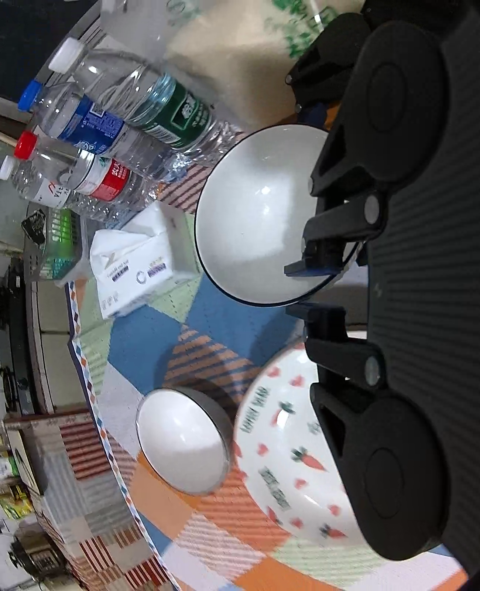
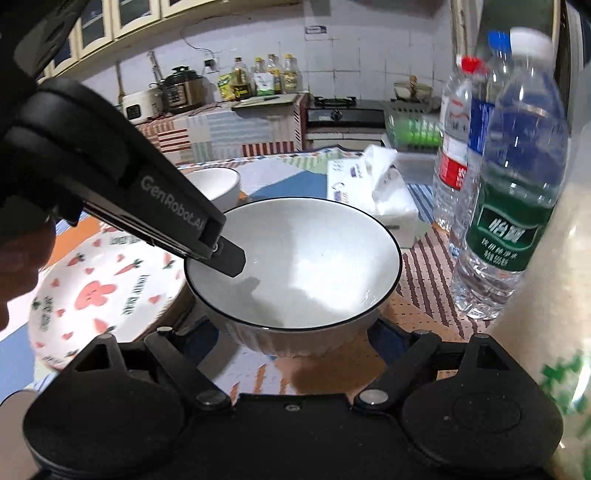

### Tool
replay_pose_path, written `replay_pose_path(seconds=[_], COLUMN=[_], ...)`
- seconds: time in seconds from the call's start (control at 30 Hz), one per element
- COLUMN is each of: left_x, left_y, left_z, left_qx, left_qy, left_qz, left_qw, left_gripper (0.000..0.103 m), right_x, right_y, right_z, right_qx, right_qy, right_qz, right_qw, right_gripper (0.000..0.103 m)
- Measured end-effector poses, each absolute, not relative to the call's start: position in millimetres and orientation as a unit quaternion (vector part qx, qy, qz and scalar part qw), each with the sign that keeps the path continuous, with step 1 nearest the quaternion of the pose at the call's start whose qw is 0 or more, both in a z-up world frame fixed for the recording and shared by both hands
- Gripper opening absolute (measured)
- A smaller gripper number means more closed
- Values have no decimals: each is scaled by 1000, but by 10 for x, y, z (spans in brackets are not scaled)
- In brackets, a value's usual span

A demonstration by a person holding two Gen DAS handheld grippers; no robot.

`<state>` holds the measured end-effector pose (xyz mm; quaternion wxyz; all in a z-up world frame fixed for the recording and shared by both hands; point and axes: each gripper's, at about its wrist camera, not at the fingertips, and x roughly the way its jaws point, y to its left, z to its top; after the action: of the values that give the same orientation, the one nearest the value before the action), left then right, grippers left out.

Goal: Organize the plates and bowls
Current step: 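Lift the second bowl and carry it over the first bowl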

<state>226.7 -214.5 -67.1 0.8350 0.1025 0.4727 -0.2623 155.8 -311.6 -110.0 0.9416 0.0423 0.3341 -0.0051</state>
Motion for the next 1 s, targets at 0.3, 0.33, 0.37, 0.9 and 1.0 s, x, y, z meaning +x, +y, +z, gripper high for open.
replay_pose_path(seconds=[0.3,0.33,0.37,0.9,1.0], left_x=[1919,1871,1820,1172,1130], left_y=[-1764,-1733,-1703,-1187,-1073], left_z=[-272,-228,-186,99,25], left_qx=[86,89,92,96,90], left_qy=[470,468,467,480,492], left_qz=[-262,-262,-261,-264,-261], left_qw=[839,839,840,831,826], left_gripper=[13,13,13,14,14], right_x=[1218,1180,1149,504,446], right_y=[-2823,-2794,-2770,-2322,-2256], right_z=[-732,-689,-645,-296,-352], right_qx=[2,-4,-8,-59,-52], right_qy=[314,311,310,298,302], right_qz=[23,25,29,68,77], right_qw=[949,950,950,950,949], right_gripper=[91,91,91,91,91])
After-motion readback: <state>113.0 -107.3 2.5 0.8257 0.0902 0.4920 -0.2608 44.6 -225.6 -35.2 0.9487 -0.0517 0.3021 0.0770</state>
